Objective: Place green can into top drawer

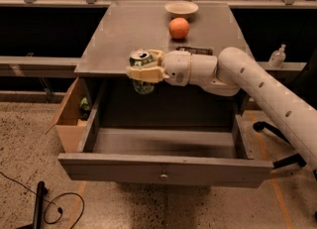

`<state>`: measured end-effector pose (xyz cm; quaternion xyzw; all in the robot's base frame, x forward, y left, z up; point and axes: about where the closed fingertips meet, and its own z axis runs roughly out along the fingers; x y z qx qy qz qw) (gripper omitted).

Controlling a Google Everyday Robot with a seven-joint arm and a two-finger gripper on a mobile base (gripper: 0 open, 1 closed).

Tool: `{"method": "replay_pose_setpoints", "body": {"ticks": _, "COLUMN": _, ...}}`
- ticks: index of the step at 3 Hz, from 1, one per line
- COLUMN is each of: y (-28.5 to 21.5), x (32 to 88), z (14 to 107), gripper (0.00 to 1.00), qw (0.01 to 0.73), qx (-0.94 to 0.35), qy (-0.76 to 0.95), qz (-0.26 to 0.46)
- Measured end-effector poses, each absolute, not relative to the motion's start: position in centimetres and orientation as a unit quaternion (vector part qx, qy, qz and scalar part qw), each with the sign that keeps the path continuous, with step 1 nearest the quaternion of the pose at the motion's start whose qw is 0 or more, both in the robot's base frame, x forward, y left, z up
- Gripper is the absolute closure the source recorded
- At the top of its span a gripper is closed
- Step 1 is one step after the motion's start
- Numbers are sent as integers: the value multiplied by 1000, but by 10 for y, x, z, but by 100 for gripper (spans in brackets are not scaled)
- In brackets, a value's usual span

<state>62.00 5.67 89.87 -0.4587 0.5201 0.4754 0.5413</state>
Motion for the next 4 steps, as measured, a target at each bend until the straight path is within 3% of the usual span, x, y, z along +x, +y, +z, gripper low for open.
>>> {"method": "replay_pose_setpoints", "body": {"ticks": 2, "y": 72, "x": 554, "z": 863, "gripper": 100, "qw": 540, "qx": -424, "qy": 531, "qz": 497}}
{"method": "replay_pose_setpoints", "body": {"ticks": 4, "y": 74, "x": 547, "z": 825, "gripper": 100, "qw": 513, "qx": -449, "qy": 525, "qz": 509}}
